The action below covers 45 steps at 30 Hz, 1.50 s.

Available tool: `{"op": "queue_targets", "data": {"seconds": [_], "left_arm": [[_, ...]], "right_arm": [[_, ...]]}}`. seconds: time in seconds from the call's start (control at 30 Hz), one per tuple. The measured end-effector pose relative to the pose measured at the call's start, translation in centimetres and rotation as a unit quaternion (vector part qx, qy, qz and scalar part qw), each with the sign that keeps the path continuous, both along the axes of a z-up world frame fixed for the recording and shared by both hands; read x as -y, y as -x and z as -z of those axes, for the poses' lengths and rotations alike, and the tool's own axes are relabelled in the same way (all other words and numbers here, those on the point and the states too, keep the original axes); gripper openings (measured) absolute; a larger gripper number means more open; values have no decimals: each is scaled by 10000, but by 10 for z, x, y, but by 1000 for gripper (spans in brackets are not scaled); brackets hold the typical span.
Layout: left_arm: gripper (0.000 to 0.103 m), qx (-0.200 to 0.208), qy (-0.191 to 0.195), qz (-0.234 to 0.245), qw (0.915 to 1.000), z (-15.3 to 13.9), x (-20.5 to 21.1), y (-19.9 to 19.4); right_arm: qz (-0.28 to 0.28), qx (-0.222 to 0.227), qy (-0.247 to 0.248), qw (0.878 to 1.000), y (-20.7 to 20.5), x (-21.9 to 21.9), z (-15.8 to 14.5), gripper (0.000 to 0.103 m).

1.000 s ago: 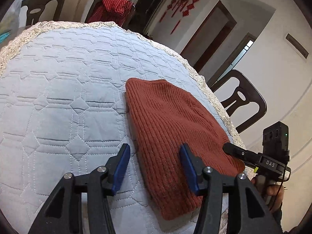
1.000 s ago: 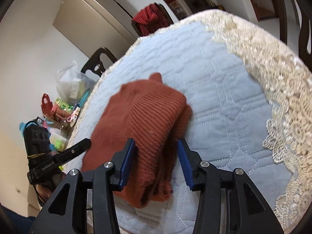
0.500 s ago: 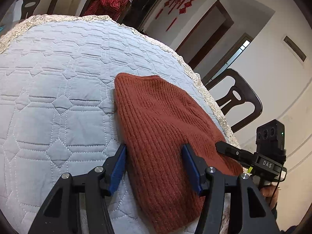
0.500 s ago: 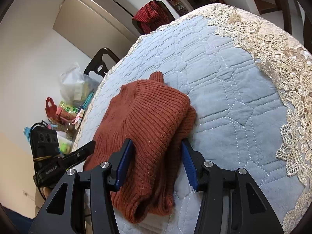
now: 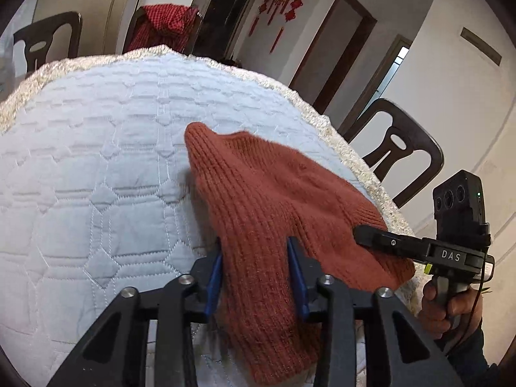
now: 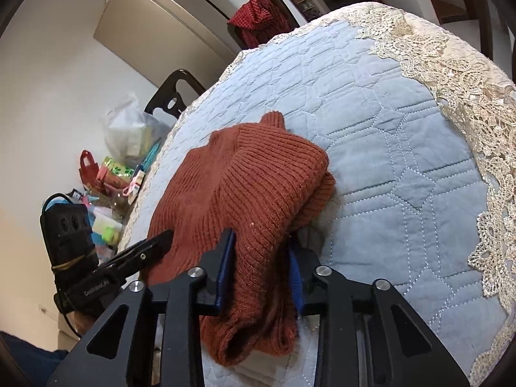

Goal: Fold small clothes

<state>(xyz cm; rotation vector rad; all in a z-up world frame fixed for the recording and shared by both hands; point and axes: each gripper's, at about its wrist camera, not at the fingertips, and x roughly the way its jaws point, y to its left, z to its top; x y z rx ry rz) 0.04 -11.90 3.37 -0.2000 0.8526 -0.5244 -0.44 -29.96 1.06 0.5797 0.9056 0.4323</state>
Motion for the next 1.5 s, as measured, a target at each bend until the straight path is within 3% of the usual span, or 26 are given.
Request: {"op": "queue_targets", "data": {"seconds": [0.37, 0.9, 1.07, 1.23, 1.27, 1.33, 1.5], "left_arm": [[35, 622, 83, -65, 9980, -37, -24, 5], [35, 736, -14, -971, 9925, -45, -144, -51], [36, 649, 60, -1202, 9906, -32, -178, -74], [41, 139, -98, -1469, 9890, 12, -198, -87], [43, 134, 13, -1509, 9885, 18, -202, -84], [43, 149, 177, -1557, 9875, 16, -207, -78], [42, 557, -206, -1804, 9818, -7, -202, -59]], "right_arm": [[-229, 541, -108, 9982, 3, -24, -38, 28], [-1178, 797, -127, 9898, -77, -140, -43, 28], [-1335, 767, -172, 9879, -104, -168, -35, 28], [-1446, 324, -35, 9890, -129, -181, -1, 30], [-1457, 224, 11, 9891, -131, -181, 6, 32], [-1458, 171, -10, 9892, -128, -178, 12, 35], [-1263, 479, 314, 9903, -113, -167, -10, 36]]}}
